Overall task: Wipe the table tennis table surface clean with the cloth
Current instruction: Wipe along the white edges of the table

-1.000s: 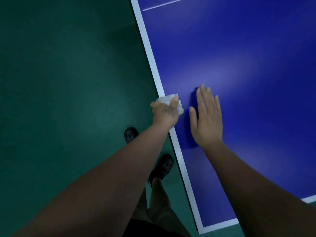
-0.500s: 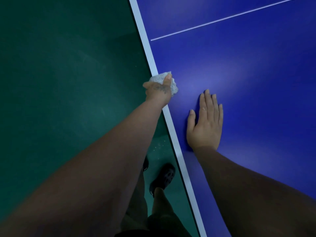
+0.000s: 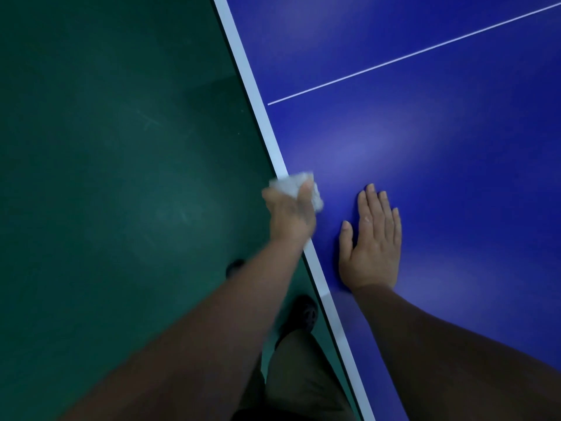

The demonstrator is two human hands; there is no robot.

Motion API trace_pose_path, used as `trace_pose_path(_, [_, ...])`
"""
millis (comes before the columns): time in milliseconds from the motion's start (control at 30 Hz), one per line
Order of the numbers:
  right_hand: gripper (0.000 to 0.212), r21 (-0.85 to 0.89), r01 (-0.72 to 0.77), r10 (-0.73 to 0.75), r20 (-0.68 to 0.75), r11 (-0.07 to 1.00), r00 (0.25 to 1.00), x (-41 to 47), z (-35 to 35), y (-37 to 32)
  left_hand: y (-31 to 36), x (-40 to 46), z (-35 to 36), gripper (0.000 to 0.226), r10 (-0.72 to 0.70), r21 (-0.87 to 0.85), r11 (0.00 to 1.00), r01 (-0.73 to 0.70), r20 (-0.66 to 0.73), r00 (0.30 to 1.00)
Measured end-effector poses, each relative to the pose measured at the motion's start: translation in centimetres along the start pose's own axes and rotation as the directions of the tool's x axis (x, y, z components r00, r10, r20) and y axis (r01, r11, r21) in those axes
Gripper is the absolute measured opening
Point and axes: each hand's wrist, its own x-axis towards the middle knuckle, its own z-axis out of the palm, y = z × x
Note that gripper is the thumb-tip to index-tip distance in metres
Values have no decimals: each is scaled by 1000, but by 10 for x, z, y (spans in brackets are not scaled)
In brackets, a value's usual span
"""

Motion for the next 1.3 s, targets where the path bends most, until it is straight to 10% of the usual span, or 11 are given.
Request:
trace_pose_path(233, [59,3,-18,18,21,1000,1000,1,0,0,-48,-36,19,80,-70,115,991,63,56,996])
trace_pose_path(433, [58,23,-15,14,22,1000,1000,0,-1,-2,68,56,-22,38,113,-14,993,-113,-20,993])
trace_pose_path(567, [58,24,-24,23,29,999,999,0,-4,-1,57,47,-21,77,148,78,987,-141,-94,985])
trace_pose_path(733, [59,-5,-18,18,56,1000,998,1,-4,-2,-28,-30,3,68,32,166,986,-35,20,999])
trace_pose_path(900, [58,4,-19,19,39,1000,999,2,-3,-3,2,54,-12,71,241,134,960,-247,59,969])
trace_pose_path(967, [58,2,-15,15,47,1000,999,1,-2,-2,52,91,-22,44,199,50,978,-201,41,979])
trace_pose_path(1100, [58,-3,-19,19,43,1000,999,2,-3,-5,70,54,-23,70,186,118,979,-169,-153,971])
trace_pose_path(1300, [57,10,-12,12,31,1000,999,1,-4,-5,-20,-33,0,60,-98,172,982,84,75,992])
